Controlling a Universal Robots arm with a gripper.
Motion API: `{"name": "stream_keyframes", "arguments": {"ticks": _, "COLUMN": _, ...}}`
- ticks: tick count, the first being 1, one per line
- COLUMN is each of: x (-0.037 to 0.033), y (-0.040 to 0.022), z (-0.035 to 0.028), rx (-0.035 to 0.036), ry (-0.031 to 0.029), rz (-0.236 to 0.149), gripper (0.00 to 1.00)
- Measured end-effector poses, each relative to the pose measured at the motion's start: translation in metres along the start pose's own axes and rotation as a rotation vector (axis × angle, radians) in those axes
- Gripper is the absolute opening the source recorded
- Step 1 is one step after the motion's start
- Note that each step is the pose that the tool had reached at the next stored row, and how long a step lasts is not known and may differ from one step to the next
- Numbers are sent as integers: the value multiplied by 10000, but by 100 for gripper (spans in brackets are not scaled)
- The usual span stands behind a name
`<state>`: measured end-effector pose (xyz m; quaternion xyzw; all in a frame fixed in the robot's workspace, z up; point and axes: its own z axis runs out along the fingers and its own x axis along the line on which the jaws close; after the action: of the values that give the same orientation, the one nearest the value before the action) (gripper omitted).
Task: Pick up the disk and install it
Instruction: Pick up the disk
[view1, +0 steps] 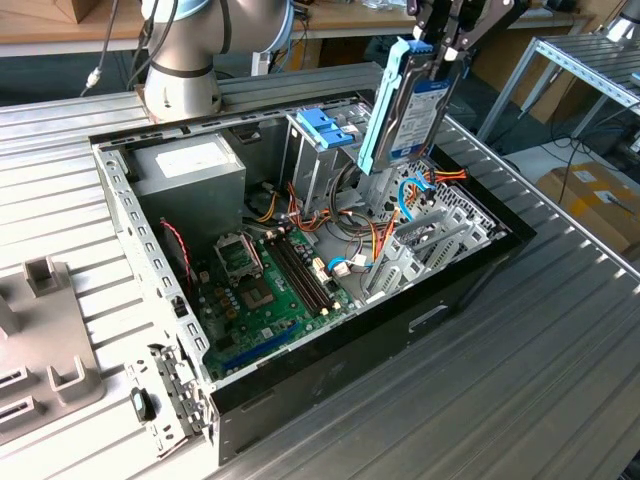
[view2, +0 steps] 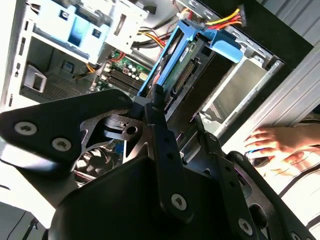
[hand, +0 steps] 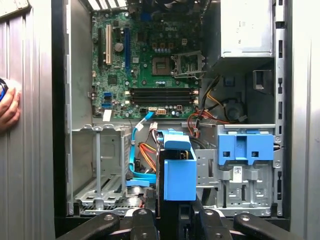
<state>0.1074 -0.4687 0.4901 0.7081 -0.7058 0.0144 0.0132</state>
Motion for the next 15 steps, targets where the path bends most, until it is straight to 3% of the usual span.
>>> {"name": "stream_keyframes", "arguments": {"ticks": 5, "x": 183, "y": 1, "z": 7, "rx": 0, "ry": -1, "rz": 0, "gripper": 35}}
{"name": "stream_keyframes", "arguments": {"ticks": 10, "x": 188, "y": 1, "z": -3, "rx": 0, "ry": 1, "rz": 1, "gripper": 35}}
{"name": "stream_keyframes", "arguments": {"ticks": 15, "x": 192, "y": 0, "z": -99, "rx": 1, "ry": 1, "rz": 0, "gripper": 35}}
